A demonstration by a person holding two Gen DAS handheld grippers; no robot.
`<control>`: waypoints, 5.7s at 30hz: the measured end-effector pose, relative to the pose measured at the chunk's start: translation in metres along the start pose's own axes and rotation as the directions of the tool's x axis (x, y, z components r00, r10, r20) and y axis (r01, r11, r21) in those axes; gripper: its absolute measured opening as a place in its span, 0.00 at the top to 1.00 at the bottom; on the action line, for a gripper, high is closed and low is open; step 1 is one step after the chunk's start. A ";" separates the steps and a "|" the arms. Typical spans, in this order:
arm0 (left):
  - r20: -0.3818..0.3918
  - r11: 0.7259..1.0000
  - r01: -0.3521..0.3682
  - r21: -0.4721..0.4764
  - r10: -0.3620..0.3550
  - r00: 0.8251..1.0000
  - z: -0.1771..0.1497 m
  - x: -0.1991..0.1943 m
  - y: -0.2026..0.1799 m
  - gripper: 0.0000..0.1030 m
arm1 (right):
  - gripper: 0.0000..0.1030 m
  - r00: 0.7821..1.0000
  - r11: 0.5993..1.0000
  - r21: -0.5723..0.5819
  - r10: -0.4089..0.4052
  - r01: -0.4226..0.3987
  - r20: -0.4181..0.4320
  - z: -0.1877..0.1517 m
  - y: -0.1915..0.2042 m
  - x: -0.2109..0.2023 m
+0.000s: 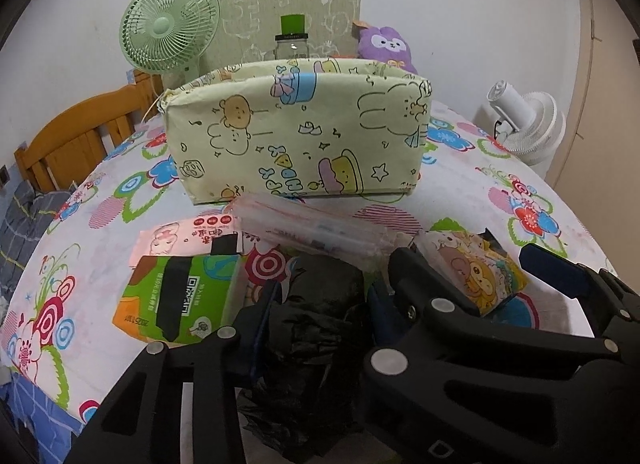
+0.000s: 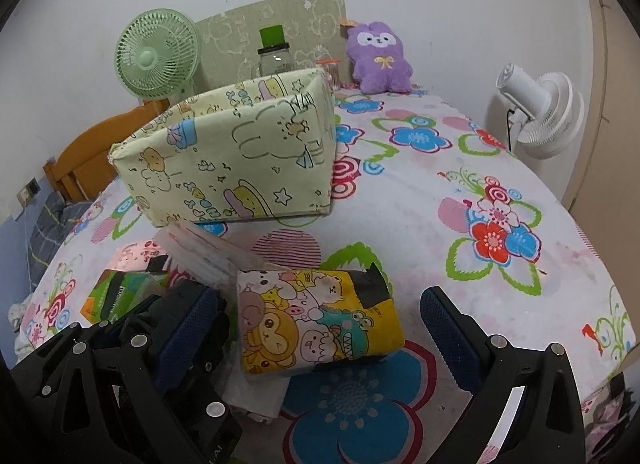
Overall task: Organize soft objects
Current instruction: 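Grasp the black plastic bag with the left tool while the right tool grasps the yellow packet, then carry the black bag and yellow packet over the basket with both tools, then open the left tool to drop the black bag while the right tool drops the yellow packet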
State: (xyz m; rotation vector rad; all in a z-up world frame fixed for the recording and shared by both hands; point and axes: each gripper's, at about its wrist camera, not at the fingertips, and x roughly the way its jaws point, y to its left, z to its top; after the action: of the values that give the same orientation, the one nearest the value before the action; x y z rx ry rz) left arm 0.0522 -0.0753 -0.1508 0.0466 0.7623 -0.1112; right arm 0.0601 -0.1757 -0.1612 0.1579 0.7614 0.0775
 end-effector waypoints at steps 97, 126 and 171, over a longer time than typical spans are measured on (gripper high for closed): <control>0.246 0.999 0.036 -0.022 -0.030 0.969 0.131 -0.086 0.045 0.68 | 0.25 0.976 1.000 -0.015 0.005 -0.001 0.216 0.134 0.061 -0.079; 0.180 0.999 0.006 -0.040 0.002 0.984 0.184 0.001 0.058 0.68 | 0.25 0.988 0.999 -0.014 0.049 -0.048 0.146 0.191 0.058 0.020; 0.057 0.999 -0.008 -0.043 0.010 0.998 0.187 0.054 0.081 0.11 | 0.08 0.989 0.988 -0.085 0.134 -0.129 0.056 0.198 0.074 0.084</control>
State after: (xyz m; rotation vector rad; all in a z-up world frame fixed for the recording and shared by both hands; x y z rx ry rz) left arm 0.2289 -0.0149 -0.0535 0.0064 0.7073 -0.0874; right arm 0.2571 -0.1152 -0.0648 0.1329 0.6845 0.2281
